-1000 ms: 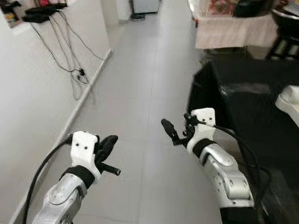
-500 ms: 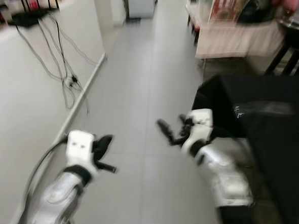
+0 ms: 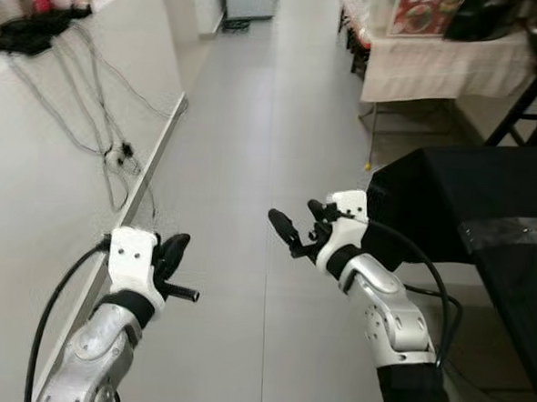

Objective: Building children table

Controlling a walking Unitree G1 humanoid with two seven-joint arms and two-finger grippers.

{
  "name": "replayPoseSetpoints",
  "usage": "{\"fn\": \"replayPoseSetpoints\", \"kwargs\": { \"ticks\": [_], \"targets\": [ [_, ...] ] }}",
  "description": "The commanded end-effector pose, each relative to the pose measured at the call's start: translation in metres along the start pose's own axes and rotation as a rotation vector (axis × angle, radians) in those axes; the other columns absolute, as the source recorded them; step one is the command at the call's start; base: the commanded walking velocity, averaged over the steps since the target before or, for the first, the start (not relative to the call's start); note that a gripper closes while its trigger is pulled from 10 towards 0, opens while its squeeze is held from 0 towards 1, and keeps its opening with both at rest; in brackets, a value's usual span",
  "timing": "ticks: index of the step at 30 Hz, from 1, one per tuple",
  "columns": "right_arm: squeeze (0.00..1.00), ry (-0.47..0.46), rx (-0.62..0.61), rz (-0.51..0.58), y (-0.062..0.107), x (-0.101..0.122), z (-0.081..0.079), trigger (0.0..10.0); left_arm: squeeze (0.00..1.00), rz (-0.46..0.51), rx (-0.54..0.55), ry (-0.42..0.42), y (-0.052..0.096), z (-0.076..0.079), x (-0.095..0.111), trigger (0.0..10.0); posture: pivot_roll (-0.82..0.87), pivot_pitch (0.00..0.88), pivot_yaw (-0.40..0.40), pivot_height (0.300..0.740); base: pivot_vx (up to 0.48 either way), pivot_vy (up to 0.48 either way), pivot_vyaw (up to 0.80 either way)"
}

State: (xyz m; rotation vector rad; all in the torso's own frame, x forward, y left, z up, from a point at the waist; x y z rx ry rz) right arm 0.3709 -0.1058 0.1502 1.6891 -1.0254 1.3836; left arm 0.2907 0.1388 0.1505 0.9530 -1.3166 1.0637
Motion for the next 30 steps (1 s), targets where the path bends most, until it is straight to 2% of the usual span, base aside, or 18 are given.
{"fn": "replayPoseSetpoints", "kwargs": {
  "ticks": [1,10,13,23,30],
  "targets": [
    [0.0,-0.024,0.027,0.007,-0.003,-0.001,-0.01,10.0,0.0,-0.002,0.012,-0.013,0.003,-0.005,0.0,10.0,-0.1,0.069,0.054,0.74,0.379,0.0,0.0],
    [0.0,-0.035,0.018,0.014,-0.002,-0.002,-0.009,10.0,0.0,-0.006,0.007,-0.015,0.003,-0.005,-0.002,10.0,-0.09,0.056,0.057,0.74,0.379,0.0,0.0],
    [0.0,-0.03,0.01,0.014,-0.002,-0.002,-0.008,10.0,0.0,-0.007,0.009,-0.009,0.003,-0.005,-0.002,10.0,-0.09,0.054,0.056,0.74,0.309,0.0,-0.74],
    [0.0,-0.036,0.004,0.02,-0.003,-0.001,-0.006,10.0,0.0,-0.018,-0.008,0.021,0.001,-0.004,-0.002,10.0,-0.09,0.055,0.055,0.74,0.0,0.0,-0.8],
    [0.0,-0.034,-0.002,0.021,-0.004,0.0,-0.005,10.0,0.0,0.024,-0.005,0.035,-0.008,-0.007,0.008,10.0,-0.11,0.057,0.056,0.74,0.0,0.0,-0.8]
  ]
}}
Point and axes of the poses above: a point about 5 cm out from each wrist's last joint towards the gripper, its own y axis pointing back from the gripper into the wrist, its own x axis along the axis of the wrist's last joint, z = x × y, the point moved 5 cm from there along -y, pointing out of the wrist towards the gripper, and after that the axes turned 2 degrees about -y, right-handed, at the moved point
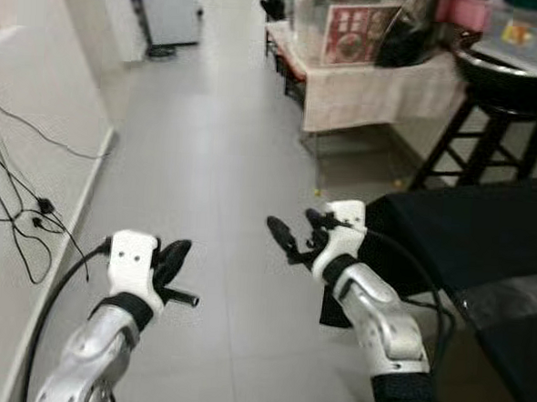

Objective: Building children table

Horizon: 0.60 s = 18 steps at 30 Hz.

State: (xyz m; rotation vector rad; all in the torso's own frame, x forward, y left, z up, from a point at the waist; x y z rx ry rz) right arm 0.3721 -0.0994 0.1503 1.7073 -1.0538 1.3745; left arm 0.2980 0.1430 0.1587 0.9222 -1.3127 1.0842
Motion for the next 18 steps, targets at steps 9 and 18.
{"fn": "replayPoseSetpoints", "kwargs": {
  "ticks": [9,18],
  "targets": [
    [0.0,-0.009,-0.002,0.011,-0.0014,0.0013,0.0003,10.0,0.0,0.021,0.016,0.019,-0.0039,-0.0051,0.0019,10.0,-0.12,0.061,0.062,0.74,0.0,0.0,-0.8],
    [0.0,-0.022,0.008,0.01,-0.0027,0.0007,-0.0016,10.0,0.0,0.017,0.014,0.044,-0.0044,-0.0068,0.0006,10.0,-0.12,0.06,0.067,0.74,0.0,0.0,-0.8]
  ]
}}
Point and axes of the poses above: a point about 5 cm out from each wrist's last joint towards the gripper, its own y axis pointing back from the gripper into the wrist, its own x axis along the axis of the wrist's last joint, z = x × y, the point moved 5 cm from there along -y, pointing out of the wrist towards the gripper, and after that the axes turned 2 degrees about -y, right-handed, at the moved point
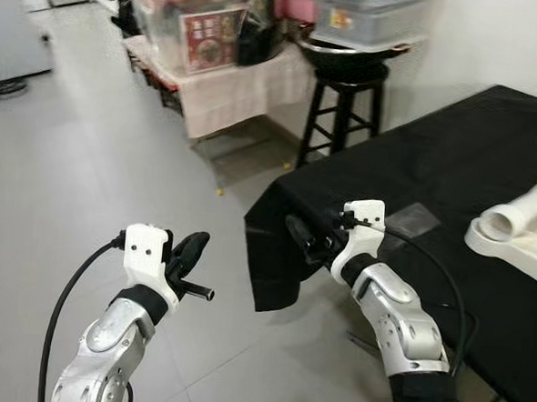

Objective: Building children table

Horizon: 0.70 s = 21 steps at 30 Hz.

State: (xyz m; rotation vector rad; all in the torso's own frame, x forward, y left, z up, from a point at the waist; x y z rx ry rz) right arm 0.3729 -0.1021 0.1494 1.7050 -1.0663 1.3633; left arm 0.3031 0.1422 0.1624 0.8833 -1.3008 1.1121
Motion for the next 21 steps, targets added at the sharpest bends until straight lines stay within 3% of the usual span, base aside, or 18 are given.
{"fn": "replayPoseSetpoints", "kwargs": {
  "ticks": [1,21],
  "targets": [
    [0.0,-0.019,0.022,0.008,-0.0033,0.001,-0.0051,10.0,0.0,-0.007,0.017,0.017,0.0009,-0.0069,-0.0026,10.0,-0.12,0.061,0.068,0.74,0.0,0.0,-0.8],
    [0.0,-0.038,0.034,0.009,-0.0035,0.001,-0.0064,10.0,0.0,0.003,0.023,0.045,0.001,-0.0094,-0.002,10.0,-0.12,0.063,0.068,0.74,0.0,0.0,-0.8]
  ]
}}
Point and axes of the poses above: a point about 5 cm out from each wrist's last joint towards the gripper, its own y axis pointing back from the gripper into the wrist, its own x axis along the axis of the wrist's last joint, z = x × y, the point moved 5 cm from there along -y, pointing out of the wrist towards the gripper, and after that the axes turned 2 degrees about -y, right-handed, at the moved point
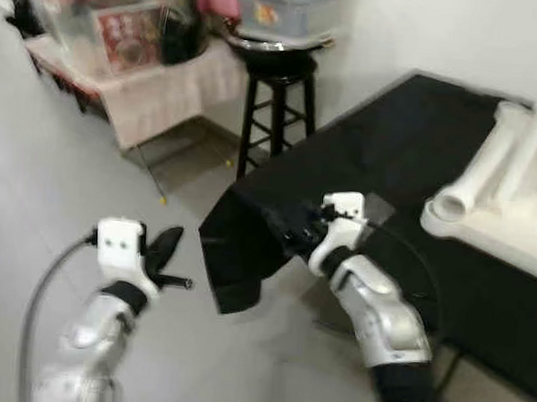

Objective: Building children table

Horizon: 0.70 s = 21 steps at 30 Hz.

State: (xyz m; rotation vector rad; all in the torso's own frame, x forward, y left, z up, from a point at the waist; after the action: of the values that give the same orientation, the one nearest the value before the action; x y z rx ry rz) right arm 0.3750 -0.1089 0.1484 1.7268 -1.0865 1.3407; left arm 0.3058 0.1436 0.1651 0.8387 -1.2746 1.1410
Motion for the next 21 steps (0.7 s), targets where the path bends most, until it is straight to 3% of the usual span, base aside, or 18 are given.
{"fn": "replayPoseSetpoints", "kwargs": {
  "ticks": [1,21],
  "targets": [
    [0.0,-0.009,0.038,0.007,-0.0044,0.0002,-0.0135,10.0,0.0,-0.017,0.026,0.0,0.0034,-0.008,-0.0041,10.0,-0.12,0.063,0.067,0.74,0.0,0.0,-0.8],
    [0.0,-0.019,0.056,0.004,-0.0041,-0.0011,-0.0139,10.0,0.0,-0.005,0.027,0.011,0.0033,-0.0082,-0.0035,10.0,-0.11,0.05,0.062,0.74,0.0,0.0,-0.8]
  ]
}}
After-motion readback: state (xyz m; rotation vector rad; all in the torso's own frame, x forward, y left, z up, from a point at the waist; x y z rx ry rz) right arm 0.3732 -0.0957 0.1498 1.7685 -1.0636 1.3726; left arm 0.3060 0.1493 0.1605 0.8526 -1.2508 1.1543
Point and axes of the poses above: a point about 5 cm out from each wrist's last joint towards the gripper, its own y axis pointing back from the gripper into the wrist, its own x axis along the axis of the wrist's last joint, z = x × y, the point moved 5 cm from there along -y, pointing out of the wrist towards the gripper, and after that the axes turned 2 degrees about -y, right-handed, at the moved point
